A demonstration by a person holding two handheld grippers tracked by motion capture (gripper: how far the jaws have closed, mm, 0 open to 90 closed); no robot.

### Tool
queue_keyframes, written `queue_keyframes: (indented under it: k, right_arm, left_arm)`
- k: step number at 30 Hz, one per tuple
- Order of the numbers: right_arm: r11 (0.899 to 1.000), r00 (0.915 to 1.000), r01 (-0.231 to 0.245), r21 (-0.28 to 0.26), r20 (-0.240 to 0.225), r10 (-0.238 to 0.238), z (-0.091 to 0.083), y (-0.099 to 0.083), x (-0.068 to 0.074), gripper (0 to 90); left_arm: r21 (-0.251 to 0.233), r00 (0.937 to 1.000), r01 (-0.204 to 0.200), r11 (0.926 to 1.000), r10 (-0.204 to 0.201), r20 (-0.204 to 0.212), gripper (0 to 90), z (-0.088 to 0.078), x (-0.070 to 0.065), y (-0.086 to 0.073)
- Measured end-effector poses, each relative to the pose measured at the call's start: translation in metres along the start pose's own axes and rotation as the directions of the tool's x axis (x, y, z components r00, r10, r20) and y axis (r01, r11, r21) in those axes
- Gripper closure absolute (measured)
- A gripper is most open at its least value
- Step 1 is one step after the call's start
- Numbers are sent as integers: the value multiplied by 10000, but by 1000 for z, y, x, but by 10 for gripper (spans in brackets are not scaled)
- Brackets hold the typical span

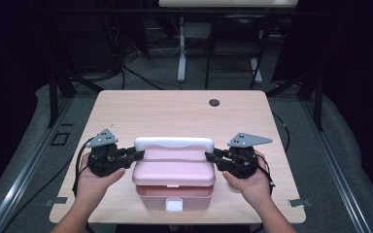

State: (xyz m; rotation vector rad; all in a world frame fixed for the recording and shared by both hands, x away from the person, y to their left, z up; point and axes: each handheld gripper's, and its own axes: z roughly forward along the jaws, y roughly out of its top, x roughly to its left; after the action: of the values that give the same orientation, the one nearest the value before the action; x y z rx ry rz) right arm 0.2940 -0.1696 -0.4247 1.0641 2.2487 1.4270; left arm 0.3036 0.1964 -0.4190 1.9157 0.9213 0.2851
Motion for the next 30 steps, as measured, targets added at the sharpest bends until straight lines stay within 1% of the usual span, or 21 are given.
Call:
queue_keyframes:
  k: [2, 4, 6, 7, 10, 13, 14, 15, 16, 17, 18, 20, 21, 22, 23, 24, 25, 27, 28, 29, 30]
  right_arm:
    - [9999, 9999, -121, -8, -105, 121, 0, 3, -1, 741]
    - [9999, 9998, -145, -27, -143, 144, 0, 3, -2, 742]
    - [9990, 9984, -441, -45, -345, 439, 0, 6, -6, 742]
    - [9986, 9978, -535, -56, -384, 533, 0, 7, -7, 742]
    - [9980, 9969, -633, -24, -475, 631, 1, 10, -9, 742]
    - [9981, 9969, -614, 33, -494, 615, 3, 12, -9, 742]
    - [9980, 9969, -619, 99, -485, 623, 3, 13, -9, 742]
    - [9979, 9969, -628, 125, -471, 633, 3, 14, -9, 742]
    - [9978, 9966, -651, 146, -491, 657, 3, 15, -9, 742]
    - [9978, 9966, -651, 146, -491, 657, 3, 15, -9, 742]
    - [9969, 9955, -757, 205, -548, 767, 3, 16, -10, 742]
    - [9968, 9952, -767, 213, -586, 778, 3, 17, -11, 742]
    - [9968, 9952, -767, 213, -586, 778, 3, 17, -11, 742]
    - [9962, 9944, -842, 230, -618, 855, 3, 18, -11, 743]
    - [9962, 9944, -842, 230, -618, 855, 3, 18, -11, 743]
    - [9958, 9939, -887, 230, -641, 900, 3, 19, -12, 742]
    - [9958, 9939, -887, 230, -641, 900, 3, 19, -12, 742]
    - [9953, 9931, -931, 261, -692, 947, 4, 20, -14, 743]
    - [9953, 9929, -932, 277, -719, 950, 4, 20, -14, 743]
    - [9953, 9929, -932, 277, -719, 950, 4, 20, -14, 743]
    - [9952, 9927, -938, 275, -738, 956, 4, 21, -15, 743]
  left_arm:
    - [21, 10000, 52, 10000, -52, 72, 731, -1, 1, 2]
    - [19, 9998, 120, 9999, -121, 125, 731, -2, 2, 3]
    - [-6, 9998, 184, 9998, -184, 125, 727, -2, 4, 6]
    - [-95, 9997, 199, 9998, -198, 116, 725, -2, 3, 6]
    - [-104, 10000, 52, 9999, -52, -27, 715, -6, 2, 6]
    - [-51, 9999, 115, 9999, -115, -55, 713, -8, 1, 6]
    - [-33, 9999, 78, 10000, -78, -132, 717, -11, 1, 5]
    - [-123, 9997, 31, 9999, -34, -246, 715, -17, 0, 6]
    - [-148, 9997, 20, 9999, -24, -249, 710, -22, 0, 5]
    - [-148, 9997, 20, 9999, -24, -249, 711, -22, 0, 5]
    - [-239, 9995, 28, 9997, -36, -324, 718, -32, -1, 3]
    - [-247, 9993, -32, 9997, 23, -363, 736, -39, -3, -2]
    - [-247, 9993, -32, 9997, 23, -363, 741, -39, -3, -2]
    - [-159, 9991, -78, 9998, 72, -413, 747, -44, -4, -7]
    - [-159, 9991, -78, 9998, 72, -413, 753, -44, -4, -7]
    - [-119, 9988, -92, 9999, 86, -473, 766, -47, -6, -13]
    - [-119, 9988, -92, 9999, 86, -473, 778, -47, -6, -13]
    - [-18, 9985, -136, 9999, 135, -521, 806, -52, -8, -22]
    - [-18, 9985, -136, 9999, 135, -521, 824, -52, -8, -22]
    - [25, 9985, -117, 9999, 118, -529, 824, -53, -9, -26]
    - [112, 9985, -140, 9998, 146, -527, 843, -53, -9, -30]
